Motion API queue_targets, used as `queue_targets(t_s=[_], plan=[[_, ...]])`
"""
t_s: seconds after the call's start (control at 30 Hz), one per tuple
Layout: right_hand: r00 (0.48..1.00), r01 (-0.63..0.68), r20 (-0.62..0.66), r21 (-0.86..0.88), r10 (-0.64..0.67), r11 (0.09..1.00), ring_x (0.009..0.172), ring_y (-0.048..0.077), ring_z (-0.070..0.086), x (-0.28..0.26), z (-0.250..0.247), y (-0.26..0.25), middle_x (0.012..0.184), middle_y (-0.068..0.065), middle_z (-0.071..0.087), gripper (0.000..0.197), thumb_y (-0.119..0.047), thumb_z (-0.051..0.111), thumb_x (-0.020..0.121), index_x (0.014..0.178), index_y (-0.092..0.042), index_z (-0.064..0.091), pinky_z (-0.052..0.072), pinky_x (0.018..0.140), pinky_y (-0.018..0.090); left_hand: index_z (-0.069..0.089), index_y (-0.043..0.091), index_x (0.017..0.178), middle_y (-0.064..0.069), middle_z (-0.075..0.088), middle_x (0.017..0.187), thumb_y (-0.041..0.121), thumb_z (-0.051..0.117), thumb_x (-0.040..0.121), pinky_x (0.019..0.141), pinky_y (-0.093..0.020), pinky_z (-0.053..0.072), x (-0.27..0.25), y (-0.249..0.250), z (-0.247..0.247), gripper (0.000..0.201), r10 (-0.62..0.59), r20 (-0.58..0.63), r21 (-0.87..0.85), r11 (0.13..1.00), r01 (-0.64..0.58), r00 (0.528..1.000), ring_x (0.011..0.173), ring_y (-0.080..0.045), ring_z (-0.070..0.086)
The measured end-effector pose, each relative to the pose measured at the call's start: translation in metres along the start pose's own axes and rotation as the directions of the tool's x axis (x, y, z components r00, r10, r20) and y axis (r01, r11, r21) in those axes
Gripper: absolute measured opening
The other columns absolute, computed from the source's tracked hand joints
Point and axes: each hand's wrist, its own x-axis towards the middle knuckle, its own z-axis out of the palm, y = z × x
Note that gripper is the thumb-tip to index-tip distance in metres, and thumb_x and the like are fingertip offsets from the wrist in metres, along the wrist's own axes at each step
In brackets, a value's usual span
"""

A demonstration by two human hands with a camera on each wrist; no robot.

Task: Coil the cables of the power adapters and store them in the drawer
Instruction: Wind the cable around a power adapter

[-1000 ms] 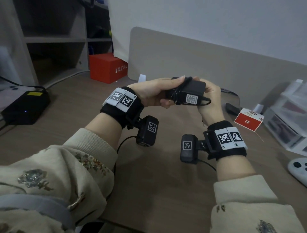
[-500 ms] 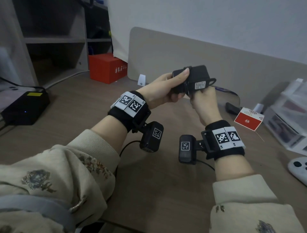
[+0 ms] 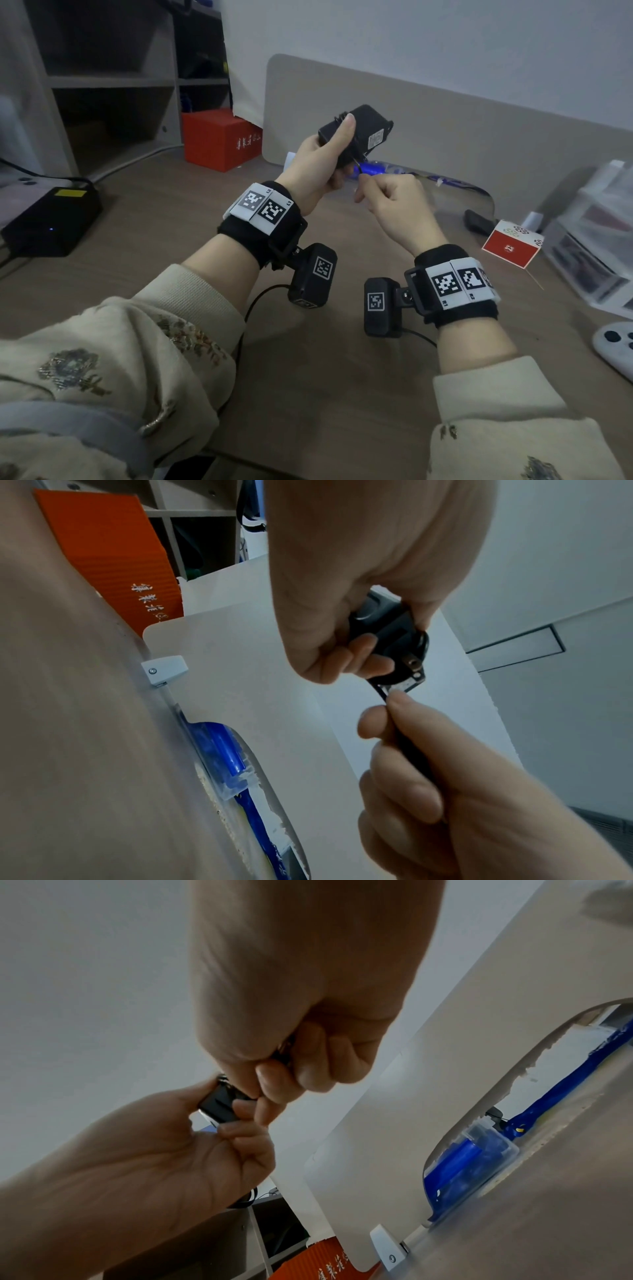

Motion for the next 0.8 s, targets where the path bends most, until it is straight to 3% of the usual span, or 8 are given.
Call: queue_targets(t_s=[0.1,0.23,0.33,0.43,0.5,0.57,0.7,0.8], plan=[[0.999,0.021,-0.039,-0.001,-0.021,1.0,0.051,0.023,0.047,0.0014,0.0011,0.0017,0.051,0.012,0.049,0.042,-0.021,0.052,0.098,0.057,-0.019,0.06,0.039,0.055,0.032,0.06,0.01,0.1,0.0,0.056,0.071,0.042,0.05,0.101,0.052,-0.022,0.032,0.0022,-0.0021,0.0008,0.034,-0.009,-0.03,0.038,0.999,0.01,1.0,0.054,-0.009,0.046],[0.999,0.02,-0.036,0.017,-0.019,1.0,0.052,0.032,0.053,0.0029,0.0012,0.0022,0.042,-0.004,0.041,0.047,-0.021,0.054,0.096,0.049,-0.025,0.054,0.052,0.066,0.045,0.062,0.008,0.103,0.0,0.059,0.072,0.043,0.05,0.101,0.052,-0.022,0.033,0.004,-0.005,0.0011,0.037,-0.018,-0.062,0.057,0.998,0.021,0.998,0.055,-0.009,0.05],[0.999,0.025,-0.04,0.009,-0.025,1.0,0.048,0.022,0.044,0.0023,0.0011,0.0016,0.041,-0.006,0.04,0.047,-0.021,0.054,0.095,0.049,-0.025,0.055,0.05,0.062,0.04,0.062,0.007,0.102,-0.002,0.058,0.072,0.045,0.05,0.1,0.053,-0.023,0.034,0.0059,-0.009,0.0016,0.04,-0.01,-0.074,0.086,0.996,0.016,0.997,0.056,-0.011,0.048],[0.999,0.008,-0.054,0.004,-0.008,1.0,0.054,0.03,0.053,0.0024,-0.0007,0.0034,0.039,-0.005,0.042,0.042,-0.022,0.054,0.095,0.054,-0.016,0.061,0.043,0.058,0.035,0.062,0.008,0.101,-0.002,0.057,0.07,0.048,0.051,0.099,0.055,-0.024,0.035,0.0069,-0.0101,0.0014,0.042,-0.023,-0.075,0.062,0.998,0.028,0.997,0.056,-0.012,0.047],[0.995,0.021,-0.098,0.022,-0.019,1.0,0.06,0.033,0.055,0.0029,-0.0023,0.0058,0.047,0.007,0.05,0.04,-0.024,0.054,0.094,0.06,-0.004,0.061,0.04,0.059,0.033,0.061,0.011,0.095,-0.001,0.055,0.068,0.049,0.051,0.098,0.056,-0.024,0.035,0.0065,-0.0086,0.0004,0.039,-0.033,-0.076,0.053,0.998,0.037,0.997,0.054,-0.012,0.046],[0.987,0.051,-0.155,0.039,-0.044,0.998,0.064,0.031,0.057,0.0034,-0.0041,0.0067,0.057,0.01,0.057,0.032,-0.021,0.057,0.091,0.062,-0.008,0.06,0.043,0.064,0.031,0.061,0.012,0.091,0.0,0.055,0.068,0.049,0.053,0.097,0.056,-0.025,0.035,0.0086,-0.0082,-0.0016,0.038,-0.038,-0.1,0.052,0.998,0.043,0.994,0.055,-0.012,0.047],[0.974,0.08,-0.22,0.155,-0.045,0.985,0.067,0.008,0.068,0.0018,-0.0051,0.0022,0.074,-0.008,0.068,0.011,-0.006,0.065,0.088,0.085,-0.013,0.072,0.053,0.071,0.021,0.054,-0.004,0.122,-0.003,0.059,0.069,0.064,0.061,0.075,0.049,-0.023,0.036,0.008,-0.0076,-0.0018,0.082,-0.046,-0.156,0.054,0.997,0.055,0.987,0.046,-0.01,0.048],[0.982,0.099,-0.181,0.213,-0.06,0.972,0.075,0.015,0.071,-0.0004,-0.0041,-0.0006,0.077,-0.005,0.07,0.012,-0.002,0.066,0.086,0.088,-0.013,0.071,0.057,0.075,0.028,0.044,-0.002,0.129,-0.002,0.063,0.07,0.058,0.061,0.086,0.05,-0.023,0.036,0.0079,-0.0087,-0.0007,0.076,-0.033,-0.174,0.086,0.995,0.048,0.984,0.045,-0.008,0.052]])
